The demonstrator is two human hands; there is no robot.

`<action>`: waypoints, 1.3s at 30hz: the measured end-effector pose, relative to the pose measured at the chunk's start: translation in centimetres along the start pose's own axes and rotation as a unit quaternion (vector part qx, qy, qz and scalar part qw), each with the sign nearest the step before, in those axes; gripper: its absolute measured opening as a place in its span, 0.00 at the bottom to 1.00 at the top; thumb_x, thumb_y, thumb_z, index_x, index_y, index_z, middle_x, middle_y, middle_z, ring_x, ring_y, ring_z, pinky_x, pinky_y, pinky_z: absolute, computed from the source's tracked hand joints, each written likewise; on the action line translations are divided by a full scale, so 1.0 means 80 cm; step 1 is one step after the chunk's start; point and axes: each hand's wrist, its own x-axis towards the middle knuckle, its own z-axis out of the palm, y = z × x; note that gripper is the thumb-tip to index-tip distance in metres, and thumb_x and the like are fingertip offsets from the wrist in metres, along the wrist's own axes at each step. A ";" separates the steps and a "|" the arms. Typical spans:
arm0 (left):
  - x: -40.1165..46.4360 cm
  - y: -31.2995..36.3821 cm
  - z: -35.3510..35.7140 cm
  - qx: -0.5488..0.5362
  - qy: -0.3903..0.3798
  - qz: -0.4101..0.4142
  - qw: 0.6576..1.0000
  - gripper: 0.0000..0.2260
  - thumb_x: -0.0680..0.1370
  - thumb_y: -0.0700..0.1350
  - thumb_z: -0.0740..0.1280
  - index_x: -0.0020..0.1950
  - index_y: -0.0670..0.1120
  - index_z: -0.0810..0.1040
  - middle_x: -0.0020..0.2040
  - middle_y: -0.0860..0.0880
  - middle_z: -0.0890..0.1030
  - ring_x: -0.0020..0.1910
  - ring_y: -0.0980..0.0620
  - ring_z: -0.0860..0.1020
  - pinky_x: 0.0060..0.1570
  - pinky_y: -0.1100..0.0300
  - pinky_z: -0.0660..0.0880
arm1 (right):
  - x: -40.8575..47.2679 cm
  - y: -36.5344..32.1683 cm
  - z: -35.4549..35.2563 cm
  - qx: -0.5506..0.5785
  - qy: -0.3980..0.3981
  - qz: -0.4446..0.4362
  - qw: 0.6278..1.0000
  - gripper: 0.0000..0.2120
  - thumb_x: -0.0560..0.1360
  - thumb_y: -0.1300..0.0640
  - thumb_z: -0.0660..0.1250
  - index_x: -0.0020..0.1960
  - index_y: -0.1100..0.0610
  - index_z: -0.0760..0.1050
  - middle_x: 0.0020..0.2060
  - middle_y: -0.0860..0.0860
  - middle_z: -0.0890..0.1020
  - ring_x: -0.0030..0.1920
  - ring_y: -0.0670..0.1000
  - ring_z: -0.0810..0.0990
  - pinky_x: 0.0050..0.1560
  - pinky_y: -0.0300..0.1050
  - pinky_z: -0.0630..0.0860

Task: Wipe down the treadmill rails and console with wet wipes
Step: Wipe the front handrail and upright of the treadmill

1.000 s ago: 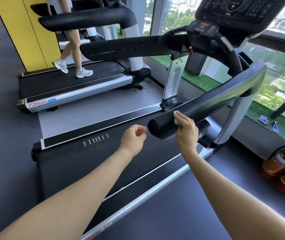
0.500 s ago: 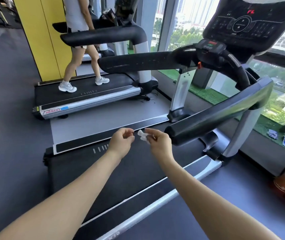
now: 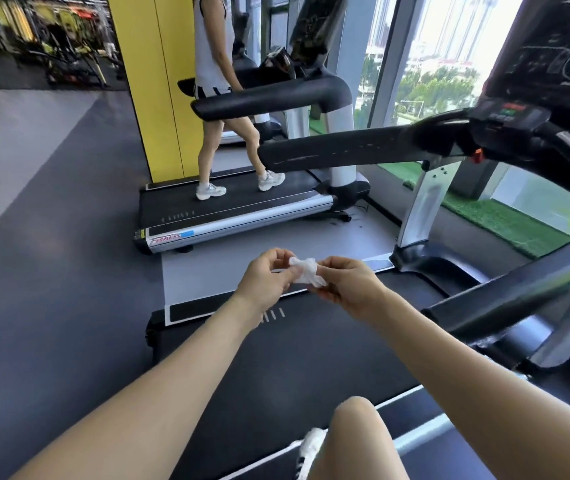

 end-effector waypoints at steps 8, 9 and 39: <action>0.160 -0.016 -0.001 -0.077 0.020 -0.063 0.995 0.05 0.80 0.43 0.64 0.44 0.46 0.72 0.45 0.48 0.77 0.43 0.54 0.76 0.45 0.61 0.75 | 0.152 -0.030 -0.020 -0.096 -0.028 -0.041 0.994 0.12 0.74 0.72 0.61 0.42 0.57 0.77 0.37 0.52 0.79 0.37 0.48 0.77 0.43 0.38 0.75; 0.195 -0.015 0.003 -0.084 0.018 -0.065 0.994 0.06 0.80 0.43 0.64 0.44 0.46 0.71 0.44 0.48 0.77 0.42 0.54 0.76 0.45 0.61 0.74 | 0.178 -0.035 -0.026 -0.093 -0.030 -0.040 0.994 0.12 0.74 0.71 0.61 0.41 0.57 0.77 0.37 0.52 0.79 0.37 0.47 0.77 0.44 0.38 0.75; 0.612 0.195 0.399 0.059 -0.539 -0.150 0.827 0.16 0.69 0.47 0.73 0.54 0.48 0.75 0.46 0.48 0.79 0.46 0.51 0.77 0.48 0.57 0.75 | 0.361 -0.297 -0.379 0.090 0.495 0.046 0.863 0.15 0.80 0.51 0.61 0.38 0.58 0.72 0.34 0.57 0.74 0.35 0.53 0.71 0.34 0.45 0.68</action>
